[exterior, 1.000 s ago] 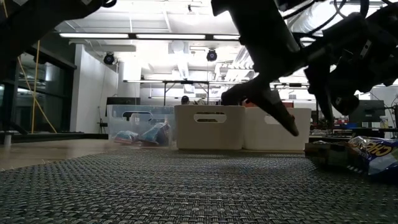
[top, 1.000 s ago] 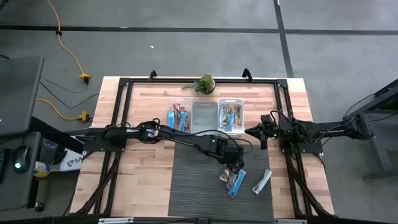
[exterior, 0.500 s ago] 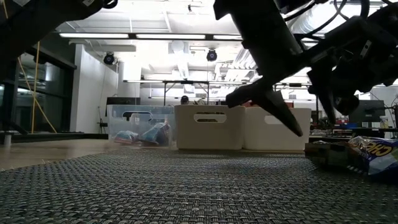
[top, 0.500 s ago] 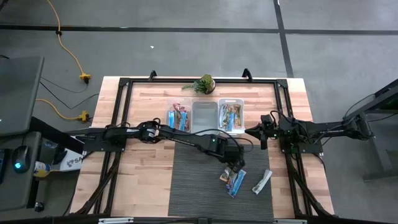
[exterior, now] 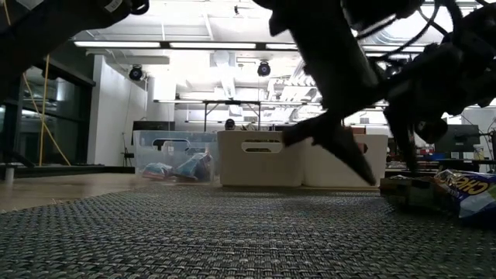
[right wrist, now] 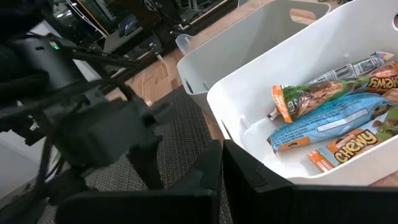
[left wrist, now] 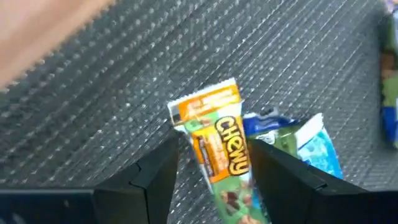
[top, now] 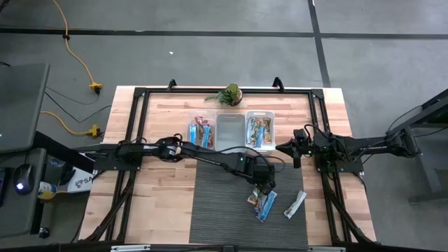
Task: Pick and place Granola Bars by type
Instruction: Put the yellow granola bar into the white bin
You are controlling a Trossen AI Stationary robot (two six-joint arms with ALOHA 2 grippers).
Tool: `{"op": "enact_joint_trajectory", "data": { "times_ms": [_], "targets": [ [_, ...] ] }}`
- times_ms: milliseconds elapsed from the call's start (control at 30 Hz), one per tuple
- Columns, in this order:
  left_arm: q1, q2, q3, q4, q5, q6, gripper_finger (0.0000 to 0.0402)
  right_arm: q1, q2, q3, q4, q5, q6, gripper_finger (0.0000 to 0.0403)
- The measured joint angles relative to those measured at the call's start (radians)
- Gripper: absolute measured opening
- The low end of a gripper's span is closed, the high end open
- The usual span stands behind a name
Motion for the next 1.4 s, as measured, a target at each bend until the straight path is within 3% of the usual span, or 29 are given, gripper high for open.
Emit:
{"op": "enact_joint_trajectory", "data": {
  "times_ms": [500,967,1400],
  "targets": [
    [-0.001,0.039,0.005,0.015,0.016,-0.018,0.0198,0.000,0.000,0.000,0.001,0.001,0.000,0.0000],
    [-0.001,0.041,0.004,0.000,-0.001,0.034,0.0124,0.000,0.000,0.000,0.002,0.000,0.000,0.0000],
    [0.001,0.048,0.042,-0.038,0.005,0.035,0.0110,0.000,0.000,0.000,0.003,0.000,0.000,0.0000]
  ]
}}
